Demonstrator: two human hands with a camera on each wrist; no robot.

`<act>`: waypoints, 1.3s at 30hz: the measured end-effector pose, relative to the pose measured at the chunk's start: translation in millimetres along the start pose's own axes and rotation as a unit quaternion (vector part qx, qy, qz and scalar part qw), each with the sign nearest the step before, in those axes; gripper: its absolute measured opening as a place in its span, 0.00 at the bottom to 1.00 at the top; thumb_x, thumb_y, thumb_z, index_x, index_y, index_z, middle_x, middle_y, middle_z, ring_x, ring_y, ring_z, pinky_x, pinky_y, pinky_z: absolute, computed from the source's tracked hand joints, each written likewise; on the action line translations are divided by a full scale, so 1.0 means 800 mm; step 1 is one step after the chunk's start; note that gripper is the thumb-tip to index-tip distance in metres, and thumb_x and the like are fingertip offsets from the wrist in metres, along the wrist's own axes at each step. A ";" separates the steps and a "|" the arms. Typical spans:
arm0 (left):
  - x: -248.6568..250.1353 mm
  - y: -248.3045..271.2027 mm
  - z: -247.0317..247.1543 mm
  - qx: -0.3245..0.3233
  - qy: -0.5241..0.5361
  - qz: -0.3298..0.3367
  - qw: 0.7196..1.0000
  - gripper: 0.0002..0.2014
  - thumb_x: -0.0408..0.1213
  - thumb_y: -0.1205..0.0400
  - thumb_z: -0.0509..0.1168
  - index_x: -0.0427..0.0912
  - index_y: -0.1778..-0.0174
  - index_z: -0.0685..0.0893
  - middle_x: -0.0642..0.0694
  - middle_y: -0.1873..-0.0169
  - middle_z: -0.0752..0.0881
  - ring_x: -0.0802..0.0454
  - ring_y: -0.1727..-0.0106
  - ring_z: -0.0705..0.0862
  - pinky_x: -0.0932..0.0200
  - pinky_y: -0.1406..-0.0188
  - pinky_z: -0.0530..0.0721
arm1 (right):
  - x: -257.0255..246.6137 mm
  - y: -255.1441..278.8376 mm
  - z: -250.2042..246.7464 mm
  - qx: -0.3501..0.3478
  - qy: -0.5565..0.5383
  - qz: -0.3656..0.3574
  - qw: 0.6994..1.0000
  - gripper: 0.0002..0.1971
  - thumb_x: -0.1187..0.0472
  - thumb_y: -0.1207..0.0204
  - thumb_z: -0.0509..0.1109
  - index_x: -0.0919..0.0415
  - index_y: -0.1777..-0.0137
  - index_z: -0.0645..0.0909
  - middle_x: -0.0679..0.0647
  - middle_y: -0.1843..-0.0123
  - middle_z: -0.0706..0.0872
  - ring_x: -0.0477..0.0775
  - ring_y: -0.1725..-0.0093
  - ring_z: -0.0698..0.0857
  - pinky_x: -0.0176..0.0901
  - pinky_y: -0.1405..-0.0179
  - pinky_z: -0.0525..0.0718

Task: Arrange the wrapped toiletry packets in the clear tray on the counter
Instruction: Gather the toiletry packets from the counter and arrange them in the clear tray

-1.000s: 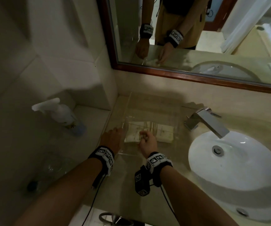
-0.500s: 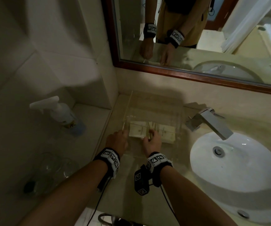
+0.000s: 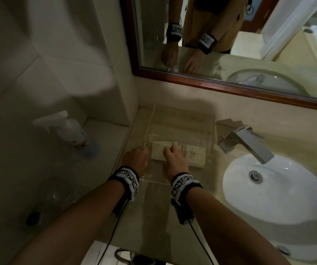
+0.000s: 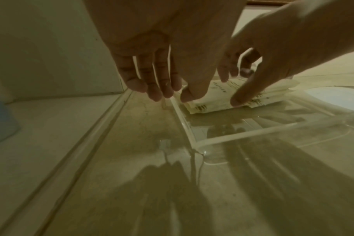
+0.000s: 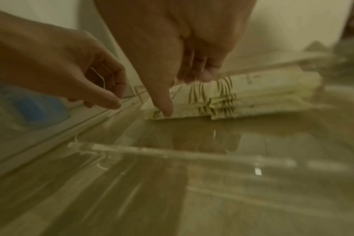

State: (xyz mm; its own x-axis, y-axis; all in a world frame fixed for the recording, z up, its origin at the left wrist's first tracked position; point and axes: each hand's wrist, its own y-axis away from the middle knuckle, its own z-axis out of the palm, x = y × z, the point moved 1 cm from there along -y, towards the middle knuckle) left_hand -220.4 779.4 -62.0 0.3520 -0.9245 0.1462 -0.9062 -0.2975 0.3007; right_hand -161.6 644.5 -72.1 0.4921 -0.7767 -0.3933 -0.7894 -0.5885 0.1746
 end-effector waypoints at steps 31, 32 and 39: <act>0.078 -0.045 -0.066 0.040 0.070 0.001 0.997 0.13 0.40 0.20 0.61 0.38 0.43 0.79 0.36 0.47 0.85 0.35 0.47 0.85 0.47 0.52 0.84 | 0.044 -0.021 -0.134 0.035 -0.180 0.099 0.978 0.13 0.50 0.20 0.67 0.61 0.51 0.82 0.52 0.59 0.83 0.50 0.60 0.79 0.40 0.61 0.73; 0.093 -0.047 -0.071 0.048 0.070 0.012 0.996 0.14 0.40 0.20 0.61 0.38 0.41 0.78 0.36 0.47 0.86 0.35 0.47 0.85 0.47 0.51 0.84 | 0.056 -0.013 -0.146 0.041 -0.164 0.094 0.981 0.12 0.51 0.20 0.67 0.61 0.52 0.82 0.53 0.58 0.84 0.50 0.60 0.79 0.40 0.61 0.73; 0.223 -0.038 -0.092 0.062 0.072 0.096 0.991 0.16 0.40 0.18 0.59 0.37 0.37 0.76 0.34 0.42 0.81 0.33 0.43 0.81 0.44 0.44 0.81 | 0.148 0.071 -0.234 0.072 -0.117 0.144 0.980 0.15 0.48 0.19 0.64 0.59 0.58 0.77 0.58 0.59 0.86 0.59 0.57 0.84 0.45 0.59 0.79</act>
State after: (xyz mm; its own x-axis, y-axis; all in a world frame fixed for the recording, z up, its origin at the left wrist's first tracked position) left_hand -113.0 640.7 24.4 0.1923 -0.9256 0.3260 -0.9783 -0.1545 0.1383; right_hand -79.1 477.1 60.4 0.1558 -0.8232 -0.5460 -0.9351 -0.3010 0.1870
